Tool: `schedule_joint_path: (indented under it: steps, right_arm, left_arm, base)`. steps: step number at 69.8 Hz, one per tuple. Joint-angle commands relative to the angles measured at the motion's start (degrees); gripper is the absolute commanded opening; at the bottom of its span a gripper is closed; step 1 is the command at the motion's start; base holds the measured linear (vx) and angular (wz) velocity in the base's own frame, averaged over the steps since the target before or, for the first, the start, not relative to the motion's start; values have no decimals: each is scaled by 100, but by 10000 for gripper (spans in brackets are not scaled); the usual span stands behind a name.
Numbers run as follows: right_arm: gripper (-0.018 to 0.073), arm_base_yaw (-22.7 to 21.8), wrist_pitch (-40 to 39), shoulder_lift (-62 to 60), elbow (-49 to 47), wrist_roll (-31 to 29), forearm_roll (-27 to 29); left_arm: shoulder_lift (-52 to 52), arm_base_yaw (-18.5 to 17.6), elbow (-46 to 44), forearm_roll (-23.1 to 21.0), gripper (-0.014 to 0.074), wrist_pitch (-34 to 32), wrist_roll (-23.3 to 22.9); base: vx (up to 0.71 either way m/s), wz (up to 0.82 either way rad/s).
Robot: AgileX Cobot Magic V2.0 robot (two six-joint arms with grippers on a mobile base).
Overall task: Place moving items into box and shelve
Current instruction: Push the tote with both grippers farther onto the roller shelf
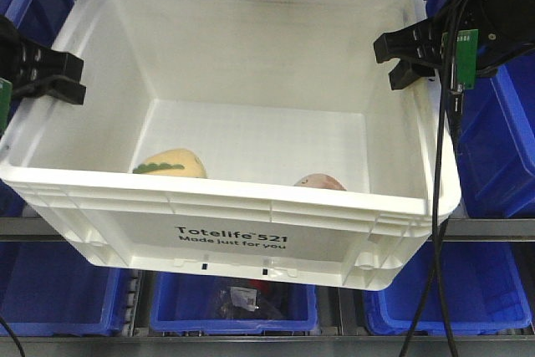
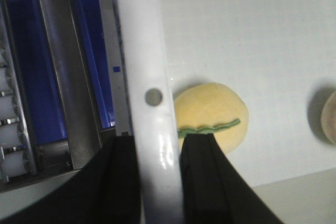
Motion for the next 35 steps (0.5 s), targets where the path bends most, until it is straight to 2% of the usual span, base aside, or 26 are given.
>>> schedule_joint_path:
  steps: [1, 35]
  right_arm:
    - [-12, -2, -942, -347, -208, -301, 47]
    - [-12, -2, -2268, -347, -208, -758, 35]
  left_arm:
    - [-220, -43, -165, -409, -17, -943, 41]
    - [-220, -43, -143, -409, -17, -2327, 82]
  base:
    - [0, 0]
    - [0, 0]
